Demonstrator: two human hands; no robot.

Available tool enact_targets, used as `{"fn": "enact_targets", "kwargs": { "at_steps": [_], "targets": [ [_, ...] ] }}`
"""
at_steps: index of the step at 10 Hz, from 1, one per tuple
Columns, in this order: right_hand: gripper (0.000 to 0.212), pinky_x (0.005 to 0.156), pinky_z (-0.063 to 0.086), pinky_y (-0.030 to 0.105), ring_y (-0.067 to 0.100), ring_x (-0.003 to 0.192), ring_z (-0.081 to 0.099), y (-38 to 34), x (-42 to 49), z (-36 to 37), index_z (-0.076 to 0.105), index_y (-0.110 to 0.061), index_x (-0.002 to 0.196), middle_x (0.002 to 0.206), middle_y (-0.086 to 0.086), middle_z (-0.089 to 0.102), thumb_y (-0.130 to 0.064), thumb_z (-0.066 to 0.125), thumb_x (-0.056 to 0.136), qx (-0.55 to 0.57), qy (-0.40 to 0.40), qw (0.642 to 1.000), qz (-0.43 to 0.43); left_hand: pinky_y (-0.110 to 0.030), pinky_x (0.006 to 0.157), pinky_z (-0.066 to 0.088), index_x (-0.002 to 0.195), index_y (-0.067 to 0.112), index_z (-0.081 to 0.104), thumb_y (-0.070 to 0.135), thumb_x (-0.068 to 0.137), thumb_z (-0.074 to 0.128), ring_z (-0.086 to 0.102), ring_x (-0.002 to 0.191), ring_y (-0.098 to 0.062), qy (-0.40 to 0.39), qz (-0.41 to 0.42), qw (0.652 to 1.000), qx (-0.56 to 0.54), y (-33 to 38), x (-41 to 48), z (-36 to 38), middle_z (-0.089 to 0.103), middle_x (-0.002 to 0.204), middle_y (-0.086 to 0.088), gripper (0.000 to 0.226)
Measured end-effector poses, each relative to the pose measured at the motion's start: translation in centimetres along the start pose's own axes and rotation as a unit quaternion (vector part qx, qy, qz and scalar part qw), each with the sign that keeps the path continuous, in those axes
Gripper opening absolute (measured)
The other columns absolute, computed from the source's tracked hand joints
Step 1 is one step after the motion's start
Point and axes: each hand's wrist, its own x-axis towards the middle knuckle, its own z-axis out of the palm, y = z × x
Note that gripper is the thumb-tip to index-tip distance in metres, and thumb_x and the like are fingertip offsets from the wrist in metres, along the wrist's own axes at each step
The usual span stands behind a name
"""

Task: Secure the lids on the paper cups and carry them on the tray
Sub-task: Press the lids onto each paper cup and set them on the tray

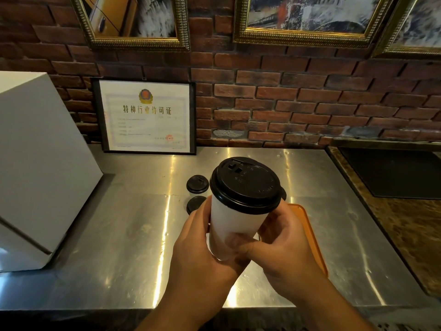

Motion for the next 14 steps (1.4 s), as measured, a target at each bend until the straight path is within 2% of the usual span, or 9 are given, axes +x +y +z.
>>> {"fn": "enact_targets", "kwargs": {
  "at_steps": [2,4,5,6,7,9,11,13,14],
  "targets": [
    [0.093,0.076,0.06,0.017,-0.006,0.115,0.067,0.6,0.2,-0.2,0.064,-0.068,0.111,0.123,-0.024,0.073,-0.009,0.099,0.049,-0.01,0.011,1.0,-0.012,0.015,0.077,0.029,0.126,0.057,0.043,0.085,0.048,0.067,0.042,0.113,0.036,0.005,-0.01,1.0,-0.017,-0.2,0.1,0.4,0.038,0.115,0.07,0.086],
    [0.085,0.078,0.058,0.013,-0.009,0.115,0.066,0.5,0.1,-0.2,0.063,-0.068,0.115,0.123,-0.027,0.072,-0.029,0.098,0.049,-0.011,-0.005,1.0,-0.021,0.008,0.082,0.039,0.133,0.056,0.046,0.08,0.049,0.073,0.053,0.118,0.019,0.005,-0.013,0.999,-0.032,-0.1,-0.1,0.1,0.054,0.121,0.053,0.091],
    [0.084,0.075,0.057,0.011,-0.011,0.113,0.066,0.6,0.1,-0.3,0.064,-0.065,0.117,0.12,-0.027,0.073,-0.025,0.098,0.05,-0.015,0.001,1.0,-0.026,-0.02,0.106,0.051,0.146,0.042,0.047,0.055,0.056,0.086,0.058,0.129,-0.005,-0.03,-0.01,0.999,-0.006,0.0,-0.2,-0.1,0.059,0.141,0.023,0.1],
    [0.087,0.074,0.057,0.011,-0.012,0.113,0.066,0.9,0.1,-0.3,0.064,-0.064,0.117,0.12,-0.027,0.073,-0.025,0.097,0.047,-0.019,0.005,0.999,-0.028,-0.042,0.116,0.049,0.147,0.034,0.047,0.047,0.056,0.088,0.057,0.133,-0.016,-0.037,-0.021,0.999,-0.005,0.4,-0.3,0.0,0.059,0.147,0.012,0.101],
    [0.088,0.078,0.056,0.01,-0.009,0.118,0.064,0.7,0.0,-0.3,0.062,-0.065,0.12,0.125,-0.026,0.071,-0.028,0.098,0.049,-0.024,-0.006,0.999,-0.031,-0.008,0.102,0.044,0.134,0.05,0.045,0.054,0.054,0.084,0.058,0.12,0.006,-0.016,-0.008,1.0,-0.009,0.0,-0.3,0.0,0.054,0.135,0.032,0.089],
    [0.082,0.08,0.06,0.017,0.002,0.117,0.069,0.2,0.1,-0.5,0.069,-0.055,0.119,0.122,-0.016,0.075,-0.013,0.097,0.054,-0.018,-0.017,0.999,-0.032,-0.009,0.101,0.043,0.135,0.051,0.045,0.058,0.058,0.091,0.059,0.119,0.006,-0.008,0.005,1.0,-0.02,-0.5,0.0,0.4,0.055,0.134,0.036,0.09],
    [0.08,0.081,0.06,0.017,0.002,0.117,0.069,0.0,0.1,-0.5,0.066,-0.057,0.12,0.124,-0.018,0.074,-0.028,0.098,0.052,-0.029,-0.002,0.999,-0.025,0.006,0.078,0.041,0.132,0.083,0.034,0.103,0.048,0.065,0.049,0.121,0.025,0.012,-0.021,0.997,-0.073,0.6,0.2,0.1,0.049,0.127,0.057,0.092],
    [0.079,0.079,0.06,0.015,0.004,0.115,0.07,-0.4,0.2,-0.8,0.07,-0.053,0.118,0.121,-0.015,0.076,-0.002,0.098,0.065,-0.047,-0.004,0.999,-0.018,0.003,0.082,0.043,0.139,0.073,0.036,0.095,0.052,0.072,0.052,0.125,0.017,0.005,0.028,0.998,-0.056,0.4,0.3,0.3,0.053,0.132,0.047,0.097],
    [0.079,0.085,0.064,0.028,0.014,0.117,0.071,-0.6,0.1,-0.8,0.066,-0.037,0.129,0.123,-0.008,0.076,-0.007,0.099,0.063,-0.041,0.005,0.999,-0.003,-0.017,0.089,0.055,0.129,0.077,0.043,0.108,0.037,0.062,0.06,0.122,0.003,-0.002,-0.018,0.995,-0.1,0.4,0.5,0.6,0.06,0.124,0.041,0.098]
  ]
}}
